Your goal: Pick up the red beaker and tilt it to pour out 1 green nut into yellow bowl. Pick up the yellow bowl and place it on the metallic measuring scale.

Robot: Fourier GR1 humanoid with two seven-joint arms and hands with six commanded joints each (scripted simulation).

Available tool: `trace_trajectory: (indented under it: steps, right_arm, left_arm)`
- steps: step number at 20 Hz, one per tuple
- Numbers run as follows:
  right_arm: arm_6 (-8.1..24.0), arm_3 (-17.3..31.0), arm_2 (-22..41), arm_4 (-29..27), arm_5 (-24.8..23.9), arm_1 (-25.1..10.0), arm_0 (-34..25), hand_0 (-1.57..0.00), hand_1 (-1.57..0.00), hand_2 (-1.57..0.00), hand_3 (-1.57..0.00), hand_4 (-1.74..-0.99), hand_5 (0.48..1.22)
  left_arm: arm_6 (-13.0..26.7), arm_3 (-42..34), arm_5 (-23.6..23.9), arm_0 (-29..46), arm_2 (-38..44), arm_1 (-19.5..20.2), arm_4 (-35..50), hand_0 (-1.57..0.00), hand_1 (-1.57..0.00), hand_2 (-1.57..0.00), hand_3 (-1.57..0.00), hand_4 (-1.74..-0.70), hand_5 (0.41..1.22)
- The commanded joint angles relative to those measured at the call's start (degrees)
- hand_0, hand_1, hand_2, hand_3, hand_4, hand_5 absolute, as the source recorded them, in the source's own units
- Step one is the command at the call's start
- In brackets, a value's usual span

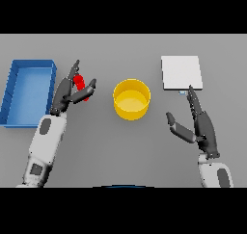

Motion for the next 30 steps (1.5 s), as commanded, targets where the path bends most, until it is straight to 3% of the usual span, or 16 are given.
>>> trace_trajectory:
  steps: [1,3,5,6,8,9,11,13,14,16,20,30]
  right_arm:
    - [0.3,-0.6,-0.2,-0.2,0.0,-0.1,-0.4,0.0,0.0,0.0,0.0,-1.244,0.643]
    - [0.6,0.0,-0.1,0.1,-0.3,0.0,-0.9,0.0,0.0,0.0,0.0,-1.246,0.646]
    - [0.3,-0.4,-0.2,-0.1,-0.2,-0.2,-0.7,0.0,0.0,0.0,0.0,-1.242,0.645]
    - [1.1,-0.2,-0.1,0.1,-0.5,0.2,-1.1,0.0,0.0,0.0,0.0,-1.24,0.645]
    - [0.6,0.2,-0.1,0.2,-0.4,0.1,-0.7,0.0,0.0,0.0,0.0,-1.237,0.648]
    - [0.9,0.0,0.0,0.2,-0.7,0.6,-1.0,0.0,0.0,0.0,0.0,-1.239,0.648]
    - [0.5,0.4,-0.2,0.2,-0.7,0.4,-0.9,0.0,0.0,0.0,0.0,-1.239,0.648]
    - [0.3,0.5,-0.5,-0.3,-0.4,0.1,-1.2,0.0,0.0,0.0,0.0,-1.242,0.65]
    - [0.3,0.1,-0.6,-1.1,0.2,0.1,-0.9,0.0,0.0,0.0,0.0,-1.25,0.647]
    - [0.0,0.2,-0.5,-0.9,-0.3,0.7,-1.0,0.0,0.0,0.0,0.0,-1.255,0.644]
    - [0.1,0.5,-0.3,-0.3,-0.3,0.4,-1.3,0.0,0.0,0.0,0.0,-1.246,0.644]
    - [-2.0,1.0,0.2,2.5,-1.3,-0.6,-1.3,0.0,0.0,0.0,0.0,-1.219,0.66]
  left_arm:
    - [-1.6,1.7,0.2,-1.2,1.2,-0.5,1.0,0.0,0.0,0.0,0.0,-1.27,0.7]
    - [-4.0,4.0,0.2,-1.7,2.2,-1.5,2.0,0.0,0.0,-0.01,0.0,-1.3,0.719]
    - [-5.8,6.9,1.1,-2.9,3.4,-2.4,2.6,-0.08,-0.09,-0.16,-0.13,-1.36,0.761]
    - [-7.4,8.1,1.7,-3.1,3.6,-3.0,2.6,-0.21,-0.23,-0.29,-0.25,-1.4,0.787]
    - [-7.6,10.1,5.0,-4.7,4.3,-3.6,1.6,-0.55,-0.59,-0.66,-0.73,-1.47,0.943]
    - [-6.3,10.3,6.6,-5.4,3.8,-3.4,0.3,-0.76,-0.78,-0.84,-0.88,-1.52,0.999]
    - [-6.5,11.1,7.2,-6.2,2.7,-2.7,-1.6,-1.05,-1.07,-1.11,-1.06,-1.59,1.079]
    - [-8.8,11.0,6.7,-5.6,2.4,-2.9,-1.2,-1.24,-1.25,-1.27,-1.15,-1.64,1.13]
    - [-8.8,11.1,6.6,-5.6,2.3,-2.9,-1.1,-1.3,-1.31,-1.33,-1.24,-1.6,1.148]
    - [-7.8,10.1,6.9,-5.1,2.0,-2.9,-1.4,-1.4,-1.41,-1.42,-1.36,-1.54,1.174]
    - [-9.0,7.2,2.5,-5.2,3.9,-3.5,4.3,-1.5,-1.5,-1.51,-1.48,-1.66,1.15]
    - [-2.7,-0.9,-0.7,-6.6,0.4,0.8,2.1,-1.56,-1.56,-1.56,-1.55,-1.72,1.135]
